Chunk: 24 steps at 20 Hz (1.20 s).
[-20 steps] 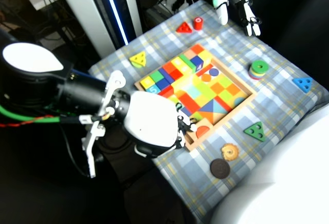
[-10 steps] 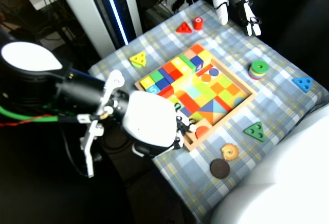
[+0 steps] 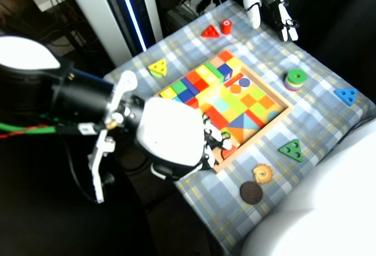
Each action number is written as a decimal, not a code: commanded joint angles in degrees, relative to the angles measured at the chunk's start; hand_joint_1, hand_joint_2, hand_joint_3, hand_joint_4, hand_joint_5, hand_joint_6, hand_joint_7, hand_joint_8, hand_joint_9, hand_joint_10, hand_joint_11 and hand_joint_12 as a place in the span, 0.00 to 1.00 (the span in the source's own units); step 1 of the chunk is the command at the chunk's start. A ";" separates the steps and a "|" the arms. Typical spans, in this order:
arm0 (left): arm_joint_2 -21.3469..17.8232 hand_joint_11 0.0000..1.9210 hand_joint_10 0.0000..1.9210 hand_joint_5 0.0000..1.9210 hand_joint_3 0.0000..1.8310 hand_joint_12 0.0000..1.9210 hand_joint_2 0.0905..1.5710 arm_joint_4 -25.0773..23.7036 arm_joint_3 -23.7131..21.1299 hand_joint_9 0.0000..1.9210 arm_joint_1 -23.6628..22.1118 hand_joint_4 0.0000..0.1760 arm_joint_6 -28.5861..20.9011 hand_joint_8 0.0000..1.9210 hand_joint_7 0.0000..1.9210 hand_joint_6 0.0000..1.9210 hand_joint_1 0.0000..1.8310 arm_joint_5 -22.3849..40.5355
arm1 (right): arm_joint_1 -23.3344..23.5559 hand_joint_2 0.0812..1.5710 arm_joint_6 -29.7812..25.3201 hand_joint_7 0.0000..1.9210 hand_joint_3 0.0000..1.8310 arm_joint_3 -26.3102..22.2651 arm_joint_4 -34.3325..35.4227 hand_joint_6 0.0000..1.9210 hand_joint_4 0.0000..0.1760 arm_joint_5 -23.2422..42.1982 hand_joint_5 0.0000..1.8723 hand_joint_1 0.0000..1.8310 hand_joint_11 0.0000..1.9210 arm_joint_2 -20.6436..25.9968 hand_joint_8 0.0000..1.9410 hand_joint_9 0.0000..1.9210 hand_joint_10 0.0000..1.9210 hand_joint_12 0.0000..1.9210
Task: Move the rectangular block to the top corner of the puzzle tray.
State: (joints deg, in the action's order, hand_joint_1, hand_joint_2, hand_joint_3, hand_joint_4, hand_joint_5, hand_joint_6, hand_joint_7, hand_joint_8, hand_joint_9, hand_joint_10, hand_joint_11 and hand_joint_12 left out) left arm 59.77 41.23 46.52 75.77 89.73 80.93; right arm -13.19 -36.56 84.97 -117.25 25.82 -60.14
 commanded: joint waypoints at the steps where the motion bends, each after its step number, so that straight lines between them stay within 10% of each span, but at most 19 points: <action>1: -0.25 0.00 0.00 0.18 0.00 0.04 0.87 -2.07 0.11 0.05 -0.47 0.35 -0.44 0.00 0.09 0.00 0.30 6.73 | 1.84 0.73 0.37 0.70 0.00 -0.59 3.04 0.00 0.00 -2.83 0.16 0.94 0.85 1.32 1.00 0.83 1.00 1.00; 5: -0.44 0.00 0.00 0.17 0.00 0.04 0.87 -2.04 0.00 0.04 -0.37 0.40 -0.44 0.00 0.08 0.00 0.28 7.41 | 1.18 0.76 17.80 0.68 0.01 -6.15 24.43 0.00 0.00 -4.58 0.16 0.89 0.85 6.73 1.00 0.84 1.00 1.00; 9: -0.79 0.00 0.00 0.17 0.00 0.00 0.87 -1.62 -0.29 0.04 0.01 0.45 -0.44 0.00 0.08 0.00 0.29 8.98 | -6.79 0.81 57.82 0.66 0.01 -14.68 68.46 0.00 0.00 -1.70 0.16 0.71 0.81 12.67 1.00 0.81 1.00 1.00; 17: -0.81 0.00 0.00 0.18 0.00 0.00 0.87 -0.70 -0.92 0.03 0.60 0.36 -0.44 0.00 0.08 0.00 0.28 10.54 | -37.56 0.89 93.86 0.38 0.00 -27.13 117.69 0.00 0.00 26.38 0.11 0.12 0.50 15.77 1.00 0.51 1.00 1.00; 19: -0.78 0.00 0.00 0.18 0.00 0.00 0.87 -0.53 -0.98 0.03 0.59 0.37 -0.44 0.00 0.08 0.00 0.30 10.70 | -43.71 0.92 97.12 0.31 0.00 -29.50 124.36 0.00 0.00 33.65 0.08 0.01 0.28 15.71 0.67 0.33 0.90 1.00; 21: -0.74 0.00 0.00 0.18 0.00 0.00 0.86 -0.50 -0.97 0.04 0.40 0.33 -0.44 0.00 0.08 0.00 0.32 10.72 | -51.31 0.86 97.34 0.24 0.00 -31.78 129.95 0.00 0.00 41.93 0.05 0.00 0.02 16.20 0.17 0.20 0.38 0.76; 24: -0.52 0.01 0.00 0.18 0.00 0.00 0.86 -0.47 -0.90 0.04 -0.18 0.31 -0.44 0.00 0.08 0.00 0.31 10.31 | -62.37 0.84 100.80 0.13 0.00 -36.40 138.34 0.00 0.00 54.02 0.05 0.00 0.00 17.16 0.01 0.10 0.10 0.46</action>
State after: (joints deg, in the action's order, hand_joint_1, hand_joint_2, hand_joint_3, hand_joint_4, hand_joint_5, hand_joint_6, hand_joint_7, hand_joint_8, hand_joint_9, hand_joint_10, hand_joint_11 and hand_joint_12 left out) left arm 59.37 43.09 45.63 75.88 89.71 84.64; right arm -77.19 64.82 47.70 22.35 69.38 -43.22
